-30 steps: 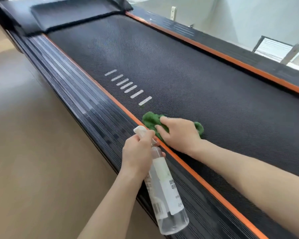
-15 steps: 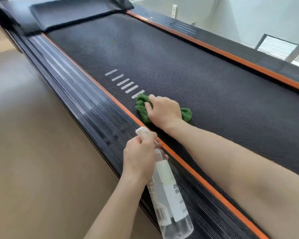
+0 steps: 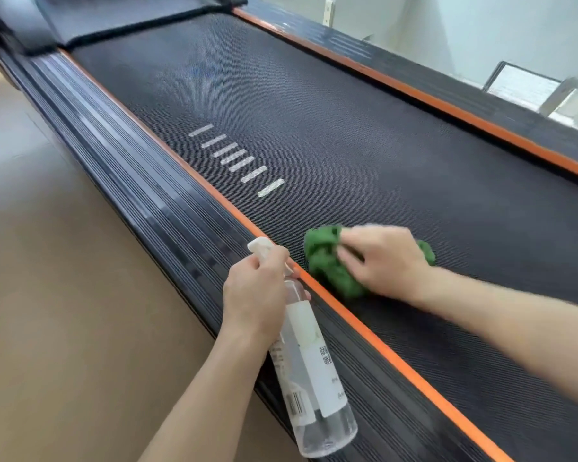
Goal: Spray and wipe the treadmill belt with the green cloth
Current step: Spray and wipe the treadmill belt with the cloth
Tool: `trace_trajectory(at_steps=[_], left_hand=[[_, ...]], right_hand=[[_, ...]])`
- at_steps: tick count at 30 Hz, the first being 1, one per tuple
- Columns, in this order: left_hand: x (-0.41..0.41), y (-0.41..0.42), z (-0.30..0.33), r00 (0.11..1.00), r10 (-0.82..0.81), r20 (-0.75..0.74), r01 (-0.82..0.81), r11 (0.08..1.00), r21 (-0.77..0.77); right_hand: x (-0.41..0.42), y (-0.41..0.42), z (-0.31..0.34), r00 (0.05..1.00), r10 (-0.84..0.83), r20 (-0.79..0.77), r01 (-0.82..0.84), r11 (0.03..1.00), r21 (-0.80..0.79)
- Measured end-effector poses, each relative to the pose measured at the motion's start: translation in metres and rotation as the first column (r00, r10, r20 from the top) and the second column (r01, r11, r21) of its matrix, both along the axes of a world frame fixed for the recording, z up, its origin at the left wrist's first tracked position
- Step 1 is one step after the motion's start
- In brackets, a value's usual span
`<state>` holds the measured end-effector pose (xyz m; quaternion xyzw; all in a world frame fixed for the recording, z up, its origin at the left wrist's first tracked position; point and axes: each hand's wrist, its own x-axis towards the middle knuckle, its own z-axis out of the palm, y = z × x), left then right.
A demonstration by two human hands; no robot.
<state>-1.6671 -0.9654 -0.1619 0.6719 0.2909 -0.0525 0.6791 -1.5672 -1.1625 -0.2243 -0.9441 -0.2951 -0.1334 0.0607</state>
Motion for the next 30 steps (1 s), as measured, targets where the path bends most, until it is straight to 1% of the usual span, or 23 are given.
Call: trace_trajectory(at_steps=[1, 3, 4, 6, 7, 9, 13, 15, 16, 17, 18, 20, 22, 23, 24, 25, 26, 30], left_hand=[[0.0, 0.0, -0.001, 1.0, -0.006, 0.001, 0.006, 1.0, -0.002], [-0.001, 0.002, -0.001, 1.0, -0.014, 0.007, 0.014, 1.0, -0.017], [-0.001, 0.002, -0.001, 1.0, -0.018, 0.011, 0.018, 1.0, -0.021], [0.0, 0.001, 0.0, 1.0, -0.025, 0.003, 0.025, 1.0, -0.018], [0.0, 0.001, 0.001, 1.0, -0.023, -0.001, 0.023, 1.0, -0.021], [0.0, 0.0, 0.004, 1.0, -0.024, -0.007, 0.024, 0.999, -0.022], [0.007, -0.001, 0.004, 1.0, 0.001, -0.002, -0.001, 1.0, -0.022], [0.01, -0.002, 0.001, 1.0, 0.015, -0.006, -0.016, 0.999, -0.04], [0.01, -0.003, -0.001, 1.0, 0.022, -0.002, -0.022, 0.999, -0.044], [0.011, -0.002, -0.001, 1.0, 0.025, 0.006, -0.025, 0.999, -0.047], [0.012, -0.002, -0.004, 1.0, 0.026, 0.016, -0.025, 0.998, -0.05], [0.012, -0.001, -0.011, 1.0, 0.021, 0.022, -0.019, 0.998, -0.064], [0.012, 0.0, -0.011, 1.0, 0.005, 0.029, -0.003, 0.997, -0.073], [0.012, 0.0, -0.012, 1.0, 0.003, 0.031, -0.001, 0.997, -0.077], [0.013, 0.0, -0.012, 0.999, -0.003, 0.035, 0.006, 0.997, -0.081], [0.014, 0.0, -0.013, 0.999, -0.009, 0.035, 0.012, 0.997, -0.077], [0.013, 0.0, -0.013, 0.999, -0.004, 0.034, 0.007, 0.997, -0.078], [0.013, 0.0, -0.013, 1.0, 0.003, 0.03, -0.001, 0.998, -0.056]], right_hand=[[0.027, 0.005, -0.001, 0.992, -0.123, -0.009, 0.123, 0.992, 0.01], [0.07, 0.013, -0.002, 0.925, -0.372, -0.072, 0.375, 0.926, 0.032], [0.082, 0.016, -0.003, 0.887, -0.452, -0.094, 0.458, 0.888, 0.05], [0.078, 0.026, -0.002, 0.844, -0.52, -0.13, 0.53, 0.846, 0.053], [0.064, 0.029, 0.0, 0.852, -0.504, -0.142, 0.513, 0.857, 0.041], [0.02, 0.025, -0.001, 0.9, -0.406, -0.16, 0.416, 0.908, 0.036], [-0.073, -0.004, 0.005, 0.97, -0.203, -0.131, 0.212, 0.975, 0.06], [-0.082, -0.017, 0.006, 0.99, -0.084, -0.112, 0.092, 0.994, 0.063], [-0.072, -0.02, 0.005, 0.996, -0.033, -0.084, 0.037, 0.998, 0.051], [-0.055, -0.019, 0.005, 0.998, -0.017, -0.059, 0.018, 0.999, 0.03], [-0.032, -0.018, 0.004, 0.998, -0.052, -0.033, 0.053, 0.998, 0.016], [0.023, -0.013, 0.002, 0.968, -0.246, -0.039, 0.247, 0.969, 0.027], [0.068, -0.01, 0.0, 0.879, -0.468, -0.094, 0.472, 0.881, 0.032], [0.08, -0.006, -0.001, 0.832, -0.542, -0.118, 0.549, 0.835, 0.032], [0.084, -0.001, -0.001, 0.802, -0.582, -0.134, 0.591, 0.806, 0.035], [0.076, 0.003, 0.001, 0.792, -0.59, -0.157, 0.601, 0.799, 0.029], [0.058, 0.004, 0.001, 0.808, -0.561, -0.183, 0.573, 0.819, 0.022], [-0.063, -0.024, 0.004, 0.919, -0.352, -0.179, 0.363, 0.931, 0.033]])
